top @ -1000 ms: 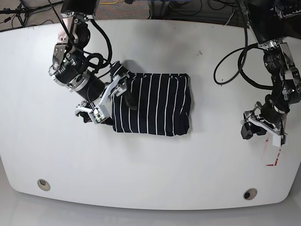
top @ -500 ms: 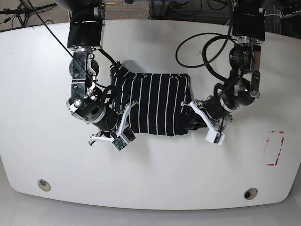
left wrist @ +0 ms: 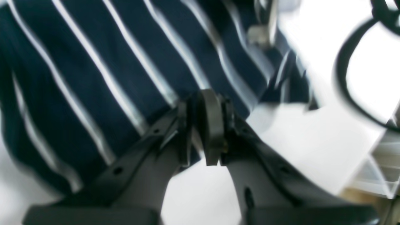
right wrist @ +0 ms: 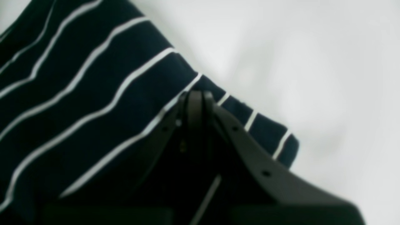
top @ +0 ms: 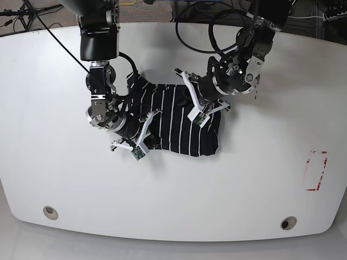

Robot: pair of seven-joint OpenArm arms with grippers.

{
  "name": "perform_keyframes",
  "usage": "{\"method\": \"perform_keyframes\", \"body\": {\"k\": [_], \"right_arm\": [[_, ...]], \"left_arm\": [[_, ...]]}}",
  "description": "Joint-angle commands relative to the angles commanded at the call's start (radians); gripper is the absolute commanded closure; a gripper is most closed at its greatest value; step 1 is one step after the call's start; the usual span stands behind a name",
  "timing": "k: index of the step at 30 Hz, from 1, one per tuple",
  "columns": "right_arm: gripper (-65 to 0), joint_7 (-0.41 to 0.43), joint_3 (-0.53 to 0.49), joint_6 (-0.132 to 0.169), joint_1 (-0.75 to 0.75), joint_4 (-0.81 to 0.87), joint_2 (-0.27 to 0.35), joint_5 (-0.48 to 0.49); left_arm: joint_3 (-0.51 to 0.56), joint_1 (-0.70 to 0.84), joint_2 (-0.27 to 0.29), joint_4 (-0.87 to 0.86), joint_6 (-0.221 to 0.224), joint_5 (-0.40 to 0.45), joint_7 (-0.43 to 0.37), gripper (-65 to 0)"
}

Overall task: Fold the T-shirt properly
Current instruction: 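Press and tuck the square's edges with both grippers, then withdraw the right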

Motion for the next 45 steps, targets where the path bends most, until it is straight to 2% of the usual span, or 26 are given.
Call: {"method": "perform_keyframes", "body": {"k": [5, 9, 12, 17, 26, 30, 34, 38, 41, 45], "right_arm": [[-0.2, 0.032, 0.006, 0.0, -0.071, 0.012, 0.006, 0.002], [-0.2, 0.031, 0.009, 0.0, -0.146, 0.083, 0.008, 0.003], [-0.2, 0.029, 0.037, 0.0, -0.213, 0.163, 0.002, 0.003], [-0.2, -0.002, 0.043, 0.0, -0.307, 0.265, -0.005, 0.003], [0.0, -0.015, 0.041, 0.0, -0.425, 0.4, -0.104, -0.003], [0.0, -0.044, 0.041, 0.0, -0.433, 0.427, -0.164, -0.005], [0.0, -0.077, 0.031, 0.0, -0.43, 0.468, -0.198, -0.006], [0.0, -0.104, 0.021, 0.0, -0.427, 0.519, -0.19, -0.006], [0.0, -0.149, 0.046, 0.0, -0.41, 0.591, -0.167, -0.005], [0.0, -0.215, 0.089, 0.0, -0.4, 0.664, -0.132, 0.0]], "left_arm": [[0.009, -0.058, -0.061, -0.104, -0.009, -0.003, -0.018, -5.7], [0.002, -0.118, -0.066, -0.224, -0.092, 0.003, -0.064, -5.7], [0.006, -0.18, -0.066, -0.319, -0.152, 0.003, -0.071, -5.7], [0.008, -0.264, -0.058, -0.437, -0.192, 0.003, -0.075, -5.7], [0.009, -0.385, -0.032, -0.526, -0.209, 0.003, -0.109, -5.7], [0.009, -0.413, -0.031, -0.522, -0.209, 0.003, -0.109, -5.7], [0.002, -0.419, -0.034, -0.5, -0.209, -0.002, -0.103, -5.7], [-0.008, -0.414, -0.041, -0.402, -0.209, 0.0, -0.068, -5.7], [-0.041, -0.41, -0.061, -0.292, -0.207, 0.002, -0.032, -5.7], [-0.086, -0.374, -0.06, -0.192, -0.201, 0.003, -0.023, -7.6]]}}
